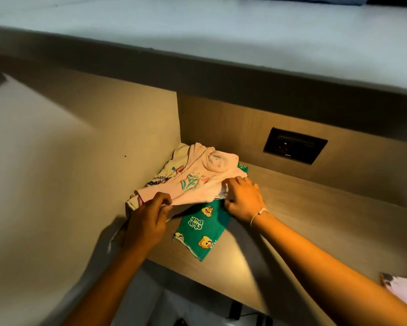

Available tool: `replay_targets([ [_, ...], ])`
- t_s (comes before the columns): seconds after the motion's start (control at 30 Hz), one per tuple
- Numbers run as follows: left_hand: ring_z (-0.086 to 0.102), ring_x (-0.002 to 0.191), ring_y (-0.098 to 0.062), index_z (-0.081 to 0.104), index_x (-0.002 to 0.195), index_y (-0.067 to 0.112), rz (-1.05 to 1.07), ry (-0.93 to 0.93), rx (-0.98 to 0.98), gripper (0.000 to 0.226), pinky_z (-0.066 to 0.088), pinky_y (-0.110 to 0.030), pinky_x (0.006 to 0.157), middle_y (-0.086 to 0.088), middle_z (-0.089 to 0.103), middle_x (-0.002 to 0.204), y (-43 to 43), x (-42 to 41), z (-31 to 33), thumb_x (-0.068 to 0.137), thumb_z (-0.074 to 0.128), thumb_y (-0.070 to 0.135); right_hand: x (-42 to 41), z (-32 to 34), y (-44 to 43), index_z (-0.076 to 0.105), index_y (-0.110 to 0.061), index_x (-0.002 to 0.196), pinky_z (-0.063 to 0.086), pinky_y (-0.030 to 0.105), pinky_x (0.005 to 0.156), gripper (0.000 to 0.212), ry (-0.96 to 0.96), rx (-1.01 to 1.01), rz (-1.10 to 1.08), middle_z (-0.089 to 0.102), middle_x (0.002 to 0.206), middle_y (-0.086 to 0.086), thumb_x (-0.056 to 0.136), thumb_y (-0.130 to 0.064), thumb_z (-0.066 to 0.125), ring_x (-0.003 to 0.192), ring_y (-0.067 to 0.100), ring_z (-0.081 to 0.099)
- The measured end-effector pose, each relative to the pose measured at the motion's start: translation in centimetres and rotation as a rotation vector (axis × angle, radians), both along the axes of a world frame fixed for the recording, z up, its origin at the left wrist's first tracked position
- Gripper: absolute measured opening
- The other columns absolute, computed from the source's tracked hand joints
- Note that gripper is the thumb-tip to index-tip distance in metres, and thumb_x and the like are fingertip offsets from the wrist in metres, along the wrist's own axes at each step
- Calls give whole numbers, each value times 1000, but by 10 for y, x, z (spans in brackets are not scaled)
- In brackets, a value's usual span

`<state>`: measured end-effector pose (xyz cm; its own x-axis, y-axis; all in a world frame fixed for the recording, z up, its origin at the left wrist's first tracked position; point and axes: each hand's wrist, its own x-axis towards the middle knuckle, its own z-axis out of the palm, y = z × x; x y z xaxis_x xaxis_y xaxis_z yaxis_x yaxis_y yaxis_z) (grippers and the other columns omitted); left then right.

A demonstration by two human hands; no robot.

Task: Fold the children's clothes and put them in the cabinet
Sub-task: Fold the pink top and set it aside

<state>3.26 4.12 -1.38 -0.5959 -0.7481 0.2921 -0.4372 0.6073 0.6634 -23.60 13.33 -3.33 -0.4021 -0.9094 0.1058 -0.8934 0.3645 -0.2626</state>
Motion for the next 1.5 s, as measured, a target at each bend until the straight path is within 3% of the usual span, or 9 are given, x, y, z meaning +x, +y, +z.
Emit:
replay_targets([
  [0.13,57,114,-35,62,97,4,25,30,-57,12,56,-37,80,-22,63,113,16,8,19,88,64,-2,20,-6,-9,34,-19,139,40,46,97,82,130,-69,105,47,135,8,69,-45,69,119,30,45],
  [0.23,58,113,-40,62,94,3,55,58,-54,16,56,-51,83,-22,64,113,20,16,23,83,68,-7,20,-3,-24,36,-19,139,37,51,103,72,132,-80,40,46,139,11,78,-40,68,125,33,43],
  [0.43,56,113,-17,51,107,22,134,224,147,34,52,-14,76,2,58,118,14,29,17,86,68,0,-5,-6,-17,54,-21,117,40,43,97,27,79,-145,-93,58,120,5,93,-32,50,111,26,51],
  [0.57,58,109,-21,39,132,25,10,-55,407,68,56,-22,73,-4,54,119,7,14,7,80,68,-10,-3,2,-7,59,-21,117,41,43,94,26,0,-250,-113,63,111,4,91,-26,55,104,27,54],
  [0.7,55,109,-19,30,144,29,-142,-304,534,78,52,-35,92,-5,54,116,15,-5,-7,82,71,3,-1,12,4,61,-23,117,38,39,95,27,85,-231,-5,67,105,1,90,-25,60,98,24,57],
  [0.9,59,107,-25,58,125,17,-34,-425,575,49,52,-39,94,-6,62,112,14,-11,-14,80,70,2,-11,21,16,63,-20,102,45,38,79,20,87,-282,-60,68,93,7,85,-29,68,84,26,57],
  [1.1,60,102,-30,54,120,12,-16,-659,444,41,53,-42,88,-13,63,115,8,0,-10,83,70,10,-18,21,20,67,-24,104,49,36,73,22,173,-292,-29,70,99,2,85,-34,68,86,22,58],
  [1.33,62,90,-11,65,94,27,6,-184,547,32,53,-22,70,7,67,96,2,18,39,69,84,30,-19,51,32,70,-20,97,43,33,62,12,141,-490,-31,69,85,5,88,-26,68,75,24,59],
  [1.5,64,80,-3,63,93,35,133,155,438,27,46,-16,61,21,67,89,-17,-20,86,75,80,24,-48,98,50,67,-13,103,40,24,76,14,17,-691,-86,64,97,8,93,-14,57,90,19,55],
])
